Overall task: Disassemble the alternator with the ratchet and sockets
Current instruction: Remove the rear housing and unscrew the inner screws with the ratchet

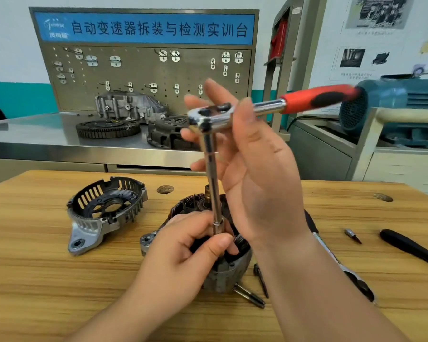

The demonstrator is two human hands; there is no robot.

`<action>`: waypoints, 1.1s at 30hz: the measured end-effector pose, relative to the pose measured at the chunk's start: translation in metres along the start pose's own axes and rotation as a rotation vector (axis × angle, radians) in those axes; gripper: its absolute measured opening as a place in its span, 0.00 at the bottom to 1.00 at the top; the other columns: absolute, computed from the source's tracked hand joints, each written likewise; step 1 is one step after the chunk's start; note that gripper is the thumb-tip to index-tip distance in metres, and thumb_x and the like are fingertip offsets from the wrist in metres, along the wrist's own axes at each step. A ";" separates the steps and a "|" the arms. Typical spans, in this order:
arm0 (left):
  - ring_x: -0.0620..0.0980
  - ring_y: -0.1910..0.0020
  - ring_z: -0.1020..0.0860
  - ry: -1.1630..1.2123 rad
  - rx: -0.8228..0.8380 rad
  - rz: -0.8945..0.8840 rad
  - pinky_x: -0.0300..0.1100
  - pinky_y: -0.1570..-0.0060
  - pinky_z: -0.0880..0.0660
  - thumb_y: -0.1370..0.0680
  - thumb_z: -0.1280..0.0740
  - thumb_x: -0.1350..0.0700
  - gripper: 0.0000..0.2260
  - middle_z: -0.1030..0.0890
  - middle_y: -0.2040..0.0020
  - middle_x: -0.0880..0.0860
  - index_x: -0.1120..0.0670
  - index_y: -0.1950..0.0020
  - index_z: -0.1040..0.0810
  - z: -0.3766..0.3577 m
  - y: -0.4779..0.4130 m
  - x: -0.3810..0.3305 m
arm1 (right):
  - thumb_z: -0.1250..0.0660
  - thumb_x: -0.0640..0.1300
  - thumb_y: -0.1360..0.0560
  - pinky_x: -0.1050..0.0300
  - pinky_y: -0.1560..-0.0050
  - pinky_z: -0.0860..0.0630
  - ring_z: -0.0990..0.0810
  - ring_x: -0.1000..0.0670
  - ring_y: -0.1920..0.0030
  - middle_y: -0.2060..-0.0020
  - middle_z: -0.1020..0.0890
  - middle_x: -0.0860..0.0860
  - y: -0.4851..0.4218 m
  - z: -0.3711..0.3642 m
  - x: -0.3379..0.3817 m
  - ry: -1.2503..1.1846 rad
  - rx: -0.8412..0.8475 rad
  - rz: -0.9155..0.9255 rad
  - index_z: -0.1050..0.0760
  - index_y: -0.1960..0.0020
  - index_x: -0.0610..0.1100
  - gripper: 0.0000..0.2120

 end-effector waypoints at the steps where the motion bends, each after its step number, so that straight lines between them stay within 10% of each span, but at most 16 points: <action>1: 0.48 0.55 0.19 0.010 0.001 0.009 0.52 0.49 0.26 0.27 0.38 0.45 0.12 0.16 0.60 0.44 0.50 0.56 0.19 0.000 0.000 0.000 | 0.37 0.48 0.23 0.59 0.56 0.22 0.20 0.53 0.50 0.48 0.17 0.53 0.001 -0.002 0.002 0.047 0.006 0.071 0.21 0.42 0.48 0.11; 5: 0.44 0.58 0.19 0.018 0.010 0.010 0.37 0.53 0.25 0.25 0.36 0.48 0.10 0.16 0.61 0.44 0.52 0.56 0.19 0.000 -0.002 0.000 | 0.36 0.48 0.24 0.56 0.56 0.22 0.19 0.40 0.54 0.48 0.18 0.53 0.003 -0.004 0.002 0.124 0.009 0.151 0.24 0.41 0.52 0.13; 11: 0.45 0.58 0.21 -0.092 0.015 -0.049 0.35 0.55 0.30 0.24 0.41 0.46 0.12 0.19 0.62 0.44 0.47 0.58 0.20 0.000 -0.001 -0.004 | 0.47 0.58 0.22 0.61 0.67 0.22 0.18 0.51 0.67 0.55 0.14 0.46 0.001 0.004 -0.004 -0.181 -0.084 -0.137 0.26 0.39 0.44 0.23; 19: 0.44 0.56 0.19 -0.024 -0.006 0.011 0.49 0.49 0.26 0.27 0.38 0.44 0.10 0.17 0.61 0.41 0.47 0.57 0.20 0.001 -0.001 -0.003 | 0.36 0.45 0.23 0.60 0.59 0.22 0.19 0.49 0.46 0.42 0.19 0.54 0.002 -0.002 0.004 0.114 -0.040 0.190 0.25 0.38 0.48 0.14; 25: 0.41 0.57 0.21 -0.079 -0.006 -0.044 0.32 0.54 0.30 0.25 0.40 0.44 0.11 0.18 0.61 0.41 0.46 0.58 0.20 -0.002 -0.001 -0.005 | 0.47 0.55 0.20 0.60 0.64 0.22 0.16 0.50 0.63 0.54 0.15 0.49 0.001 0.001 0.001 -0.180 -0.036 -0.102 0.25 0.41 0.44 0.20; 33: 0.49 0.56 0.19 -0.013 -0.036 0.007 0.56 0.50 0.26 0.27 0.39 0.45 0.10 0.16 0.62 0.42 0.48 0.56 0.21 -0.001 0.001 0.000 | 0.37 0.42 0.24 0.61 0.65 0.22 0.18 0.49 0.52 0.49 0.17 0.52 0.003 -0.002 0.004 0.080 -0.057 0.130 0.22 0.46 0.51 0.10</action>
Point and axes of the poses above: each hand's wrist, its own y-axis away from the middle knuckle, its own z-axis out of the back of the hand, x = y × z, the point moved 2 cm from there along -y, towards the middle knuckle
